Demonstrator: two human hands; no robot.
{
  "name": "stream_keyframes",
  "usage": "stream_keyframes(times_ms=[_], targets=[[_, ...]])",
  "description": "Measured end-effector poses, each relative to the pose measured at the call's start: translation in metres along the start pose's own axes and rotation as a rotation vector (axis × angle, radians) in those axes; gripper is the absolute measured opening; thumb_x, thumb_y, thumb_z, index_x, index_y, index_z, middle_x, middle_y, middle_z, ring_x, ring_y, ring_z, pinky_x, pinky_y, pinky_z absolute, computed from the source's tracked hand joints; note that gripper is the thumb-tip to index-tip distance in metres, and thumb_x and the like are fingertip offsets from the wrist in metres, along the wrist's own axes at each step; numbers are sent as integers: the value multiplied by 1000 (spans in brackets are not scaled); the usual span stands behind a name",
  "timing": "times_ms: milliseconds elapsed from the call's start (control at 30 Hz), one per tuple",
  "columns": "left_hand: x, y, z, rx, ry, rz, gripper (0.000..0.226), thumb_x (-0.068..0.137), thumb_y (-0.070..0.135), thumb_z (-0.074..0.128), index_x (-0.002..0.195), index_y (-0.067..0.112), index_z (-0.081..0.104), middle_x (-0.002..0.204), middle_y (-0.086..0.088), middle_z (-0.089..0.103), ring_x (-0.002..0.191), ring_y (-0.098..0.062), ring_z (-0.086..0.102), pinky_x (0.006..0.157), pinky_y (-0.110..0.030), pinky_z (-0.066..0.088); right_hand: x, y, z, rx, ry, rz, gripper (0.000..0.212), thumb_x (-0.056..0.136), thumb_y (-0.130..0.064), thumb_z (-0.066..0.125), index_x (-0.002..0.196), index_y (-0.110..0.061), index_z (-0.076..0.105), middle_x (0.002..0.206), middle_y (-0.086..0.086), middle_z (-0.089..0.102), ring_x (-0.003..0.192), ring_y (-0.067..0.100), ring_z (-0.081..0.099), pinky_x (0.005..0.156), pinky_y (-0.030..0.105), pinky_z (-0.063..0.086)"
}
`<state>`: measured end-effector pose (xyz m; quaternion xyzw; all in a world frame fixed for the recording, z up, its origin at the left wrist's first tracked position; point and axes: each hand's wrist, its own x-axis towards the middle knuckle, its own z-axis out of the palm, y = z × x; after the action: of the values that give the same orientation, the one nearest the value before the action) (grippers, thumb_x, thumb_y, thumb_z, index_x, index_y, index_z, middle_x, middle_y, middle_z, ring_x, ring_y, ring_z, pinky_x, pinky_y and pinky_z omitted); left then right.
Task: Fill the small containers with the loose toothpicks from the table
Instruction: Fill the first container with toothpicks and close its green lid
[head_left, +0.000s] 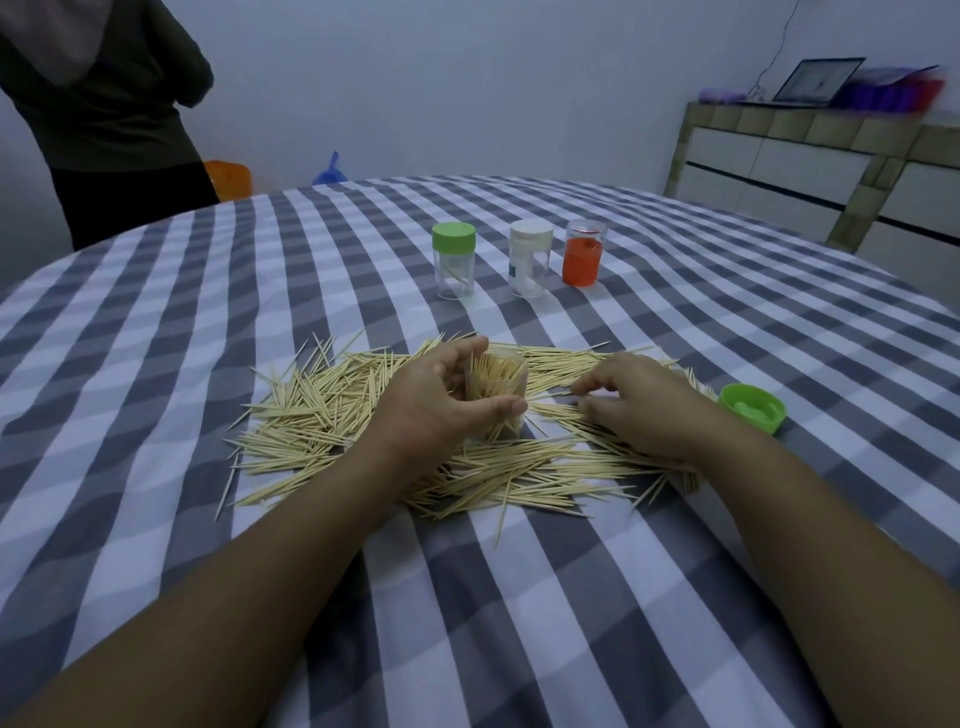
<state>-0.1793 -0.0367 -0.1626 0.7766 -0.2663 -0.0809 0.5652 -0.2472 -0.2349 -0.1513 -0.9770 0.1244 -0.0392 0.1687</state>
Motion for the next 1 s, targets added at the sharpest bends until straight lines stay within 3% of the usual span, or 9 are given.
stream_keyframes(times_ms=[100,267,400,500,600,733,800,900,1000], targets=[[0,0,0,7,-2,4,89,50,41,79,133,21,52,112,-2,67,103,-10,65,90,-27,54,0,-1,2,55,-93,-36,40,95,-29,50,135,-24,50,140,-1,47,130,19,40,109,47,31],[-1,1,0,0,-2,4,89,51,39,79,133,20,52,112,-2,67,102,-10,65,88,-25,54,-7,0,-6,-39,-246,-102,39,89,-32,59,125,-19,59,114,2,55,105,18,51,96,40,43],[0,0,0,15,3,3,80,61,29,83,133,20,52,111,-2,67,102,-9,65,87,-22,54,-7,-4,-3,-87,-173,-130,26,93,-21,54,114,-18,68,85,0,60,80,16,57,70,32,48],[0,0,1,17,11,-2,77,63,25,84,133,19,52,111,-1,67,99,-7,65,87,-22,54,-4,-12,4,-269,-109,-112,27,95,-14,49,114,-19,68,101,6,59,93,23,57,83,35,49],[-1,1,1,10,7,-10,80,60,26,84,133,18,52,113,-2,67,100,-8,65,89,-26,54,-1,-15,14,-435,-19,-148,26,91,-8,48,109,-13,66,102,6,56,95,24,55,77,31,45],[-3,3,1,1,1,-8,86,54,33,82,133,17,52,114,-3,67,101,-10,65,91,-30,54,-2,-17,16,-425,16,-119,23,89,-4,48,105,-9,63,101,8,56,91,24,52,73,31,43],[-4,3,1,2,-1,-4,91,49,39,81,133,18,52,113,-3,67,101,-10,65,92,-32,54,0,-17,13,-326,33,-60,17,89,-5,50,98,-9,64,96,7,59,83,22,53,68,30,42],[-4,2,1,-4,-2,-4,95,44,46,79,132,20,53,109,-1,68,100,-10,66,91,-35,54,-1,-16,4,27,80,12,14,95,-14,49,90,-11,61,87,6,61,77,21,54,65,31,40],[-4,3,2,-2,-3,-6,92,47,42,79,132,19,53,108,0,69,98,-7,66,86,-24,55,-5,-16,-2,459,119,31,17,97,-15,48,88,-12,63,80,2,61,72,13,52,68,30,42]])
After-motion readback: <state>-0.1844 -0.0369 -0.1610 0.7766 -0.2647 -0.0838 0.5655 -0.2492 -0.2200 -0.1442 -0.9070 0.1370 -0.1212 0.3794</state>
